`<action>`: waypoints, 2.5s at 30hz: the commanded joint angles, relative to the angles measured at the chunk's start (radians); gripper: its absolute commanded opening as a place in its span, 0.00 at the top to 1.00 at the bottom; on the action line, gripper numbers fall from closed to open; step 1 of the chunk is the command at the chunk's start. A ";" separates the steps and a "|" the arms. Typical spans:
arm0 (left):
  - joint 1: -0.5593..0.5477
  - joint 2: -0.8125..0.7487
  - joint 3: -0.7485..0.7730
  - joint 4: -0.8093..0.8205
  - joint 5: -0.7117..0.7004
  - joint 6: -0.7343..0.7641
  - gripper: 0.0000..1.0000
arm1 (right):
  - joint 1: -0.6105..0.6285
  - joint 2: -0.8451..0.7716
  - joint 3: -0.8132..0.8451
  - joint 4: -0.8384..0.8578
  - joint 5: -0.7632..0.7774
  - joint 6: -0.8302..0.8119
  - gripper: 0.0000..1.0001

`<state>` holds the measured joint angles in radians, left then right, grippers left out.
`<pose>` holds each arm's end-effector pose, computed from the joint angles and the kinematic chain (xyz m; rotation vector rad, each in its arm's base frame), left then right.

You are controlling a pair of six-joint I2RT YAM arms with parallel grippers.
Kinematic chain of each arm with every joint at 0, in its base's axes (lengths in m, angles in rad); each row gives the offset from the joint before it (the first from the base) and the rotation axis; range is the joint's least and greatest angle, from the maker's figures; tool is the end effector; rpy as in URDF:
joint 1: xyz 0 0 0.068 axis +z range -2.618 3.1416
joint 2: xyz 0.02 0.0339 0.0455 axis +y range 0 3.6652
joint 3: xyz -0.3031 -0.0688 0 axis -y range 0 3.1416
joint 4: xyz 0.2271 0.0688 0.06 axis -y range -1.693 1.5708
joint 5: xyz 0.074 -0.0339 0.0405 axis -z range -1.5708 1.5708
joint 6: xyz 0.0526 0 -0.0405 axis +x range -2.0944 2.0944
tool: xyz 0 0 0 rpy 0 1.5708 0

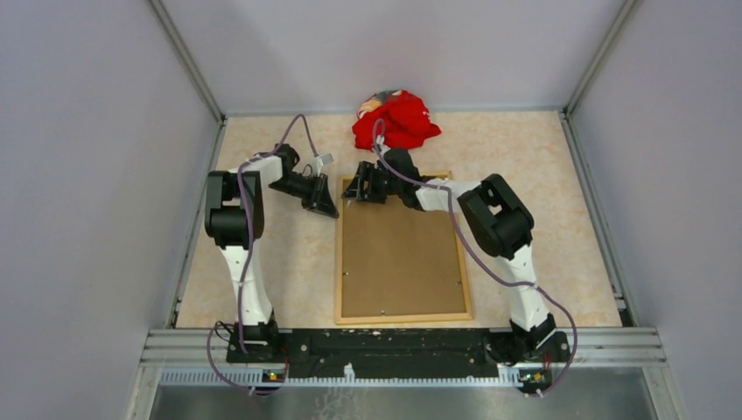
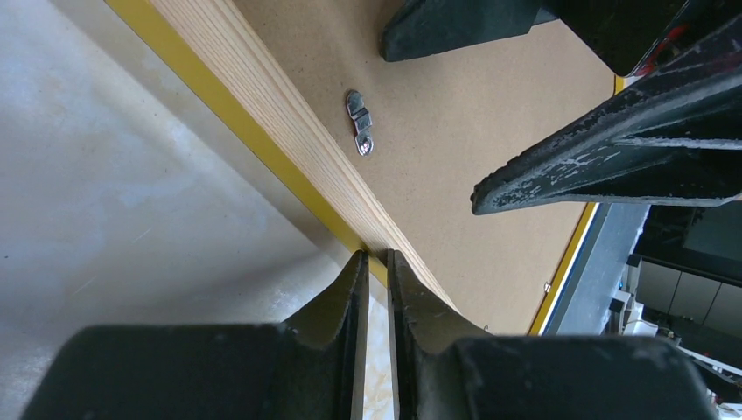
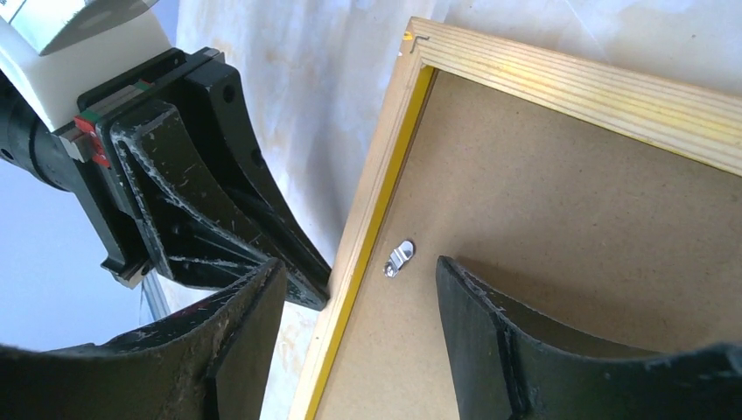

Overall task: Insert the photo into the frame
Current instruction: Install the photo frame at the center of the board.

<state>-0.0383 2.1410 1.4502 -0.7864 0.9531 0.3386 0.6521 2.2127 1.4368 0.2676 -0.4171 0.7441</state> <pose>0.4047 -0.0584 0.1662 0.5508 2.5512 -1.3135 0.3942 0.3278 0.1806 -0.1783 2.2896 1.2302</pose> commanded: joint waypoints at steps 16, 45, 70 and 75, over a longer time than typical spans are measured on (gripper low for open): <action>-0.008 -0.002 -0.004 0.041 0.011 -0.011 0.82 | 0.008 0.066 -0.009 0.107 -0.090 0.103 0.38; -0.008 -0.001 -0.004 0.022 0.005 0.021 0.83 | 0.013 0.153 0.075 0.104 -0.142 0.112 0.39; -0.008 -0.003 -0.007 0.020 -0.007 0.023 0.84 | -0.014 0.163 0.183 -0.020 -0.281 0.014 0.40; -0.008 -0.011 -0.009 0.019 -0.007 0.024 0.84 | -0.031 0.130 0.210 -0.043 -0.269 -0.009 0.39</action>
<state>-0.0383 2.1410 1.4502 -0.7860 0.9524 0.3393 0.6388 2.3592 1.6058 0.2802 -0.6750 0.7803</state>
